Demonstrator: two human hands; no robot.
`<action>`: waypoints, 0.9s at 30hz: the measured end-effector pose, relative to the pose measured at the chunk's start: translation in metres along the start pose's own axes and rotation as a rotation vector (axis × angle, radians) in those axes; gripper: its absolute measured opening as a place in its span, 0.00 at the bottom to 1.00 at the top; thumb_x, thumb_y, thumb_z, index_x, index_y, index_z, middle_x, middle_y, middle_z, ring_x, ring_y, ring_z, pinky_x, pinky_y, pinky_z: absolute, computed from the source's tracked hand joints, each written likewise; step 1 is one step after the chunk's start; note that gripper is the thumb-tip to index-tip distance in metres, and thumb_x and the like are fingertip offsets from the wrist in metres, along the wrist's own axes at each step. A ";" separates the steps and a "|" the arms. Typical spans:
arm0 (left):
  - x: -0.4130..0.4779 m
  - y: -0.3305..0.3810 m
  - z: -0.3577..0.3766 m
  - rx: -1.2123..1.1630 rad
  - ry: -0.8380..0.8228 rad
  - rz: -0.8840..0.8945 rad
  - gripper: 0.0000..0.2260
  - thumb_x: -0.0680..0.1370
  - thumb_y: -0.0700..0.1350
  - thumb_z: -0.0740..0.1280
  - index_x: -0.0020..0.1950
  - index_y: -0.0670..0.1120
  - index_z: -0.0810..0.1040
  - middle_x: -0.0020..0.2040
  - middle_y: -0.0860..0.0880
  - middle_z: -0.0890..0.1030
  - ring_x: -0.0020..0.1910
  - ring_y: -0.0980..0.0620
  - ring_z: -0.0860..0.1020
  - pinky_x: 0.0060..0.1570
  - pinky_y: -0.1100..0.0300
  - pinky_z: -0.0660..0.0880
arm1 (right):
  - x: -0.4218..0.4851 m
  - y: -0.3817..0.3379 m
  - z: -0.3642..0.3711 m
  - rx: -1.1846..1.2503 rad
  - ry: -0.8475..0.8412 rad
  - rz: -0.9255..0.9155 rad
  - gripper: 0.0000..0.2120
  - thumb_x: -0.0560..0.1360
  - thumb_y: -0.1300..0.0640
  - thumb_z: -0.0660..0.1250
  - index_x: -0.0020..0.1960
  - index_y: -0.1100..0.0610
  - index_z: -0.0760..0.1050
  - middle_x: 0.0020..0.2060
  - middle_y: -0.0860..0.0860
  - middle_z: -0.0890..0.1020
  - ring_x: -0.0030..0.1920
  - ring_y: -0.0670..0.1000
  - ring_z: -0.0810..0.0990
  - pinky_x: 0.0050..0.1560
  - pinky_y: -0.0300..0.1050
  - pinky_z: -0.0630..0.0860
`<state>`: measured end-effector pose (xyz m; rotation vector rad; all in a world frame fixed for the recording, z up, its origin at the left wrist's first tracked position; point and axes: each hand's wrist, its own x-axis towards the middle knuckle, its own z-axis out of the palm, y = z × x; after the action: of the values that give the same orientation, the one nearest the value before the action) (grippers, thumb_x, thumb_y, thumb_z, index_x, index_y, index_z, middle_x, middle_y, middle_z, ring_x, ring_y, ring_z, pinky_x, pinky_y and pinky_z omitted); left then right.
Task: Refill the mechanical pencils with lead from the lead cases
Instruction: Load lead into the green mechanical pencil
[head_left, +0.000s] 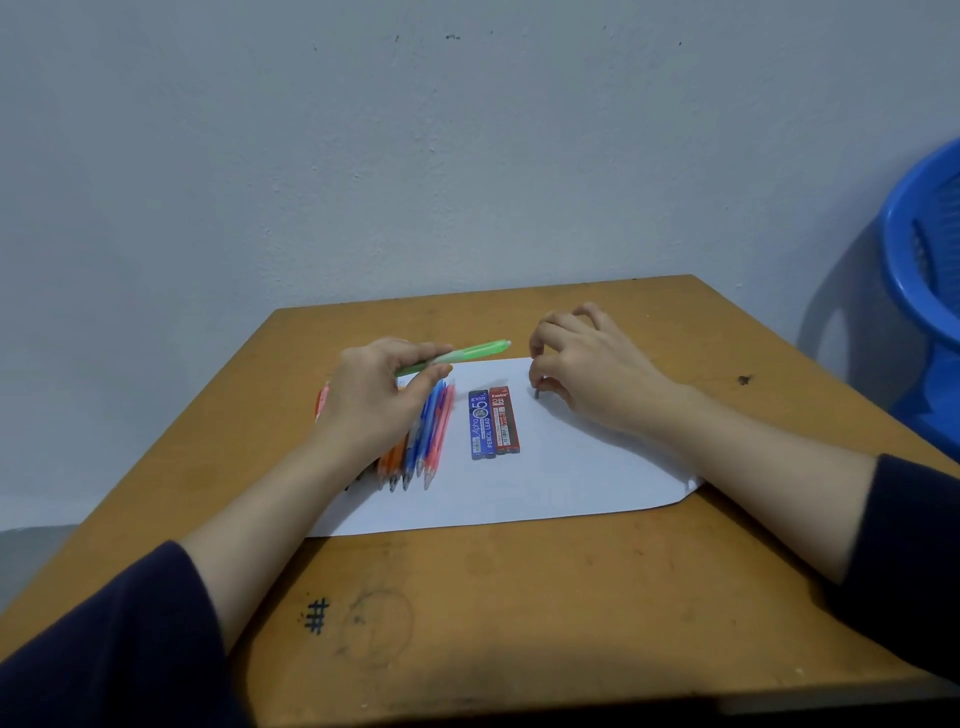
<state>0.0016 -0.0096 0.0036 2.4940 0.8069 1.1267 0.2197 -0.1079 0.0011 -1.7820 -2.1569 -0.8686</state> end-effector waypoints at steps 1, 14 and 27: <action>0.000 0.000 0.000 -0.001 -0.002 -0.003 0.12 0.76 0.47 0.70 0.59 0.50 0.82 0.53 0.51 0.83 0.49 0.60 0.76 0.40 0.73 0.69 | 0.000 0.000 0.001 -0.011 -0.004 0.004 0.07 0.64 0.60 0.77 0.35 0.51 0.80 0.40 0.50 0.79 0.49 0.56 0.79 0.55 0.53 0.69; -0.006 0.011 -0.001 -0.115 0.040 -0.014 0.11 0.77 0.44 0.69 0.58 0.49 0.82 0.51 0.52 0.84 0.49 0.60 0.79 0.42 0.67 0.74 | 0.003 -0.008 -0.016 0.892 0.095 0.734 0.17 0.76 0.62 0.67 0.65 0.57 0.75 0.41 0.51 0.81 0.41 0.46 0.77 0.45 0.36 0.72; -0.019 0.038 0.012 -0.216 0.072 -0.004 0.12 0.75 0.40 0.71 0.58 0.45 0.82 0.53 0.55 0.81 0.46 0.75 0.75 0.44 0.78 0.69 | 0.010 -0.041 -0.038 1.621 0.337 0.894 0.09 0.73 0.64 0.70 0.50 0.56 0.75 0.36 0.56 0.84 0.33 0.50 0.80 0.33 0.38 0.75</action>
<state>0.0142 -0.0524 0.0025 2.2853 0.6692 1.2377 0.1705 -0.1253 0.0242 -1.1595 -0.8660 0.6437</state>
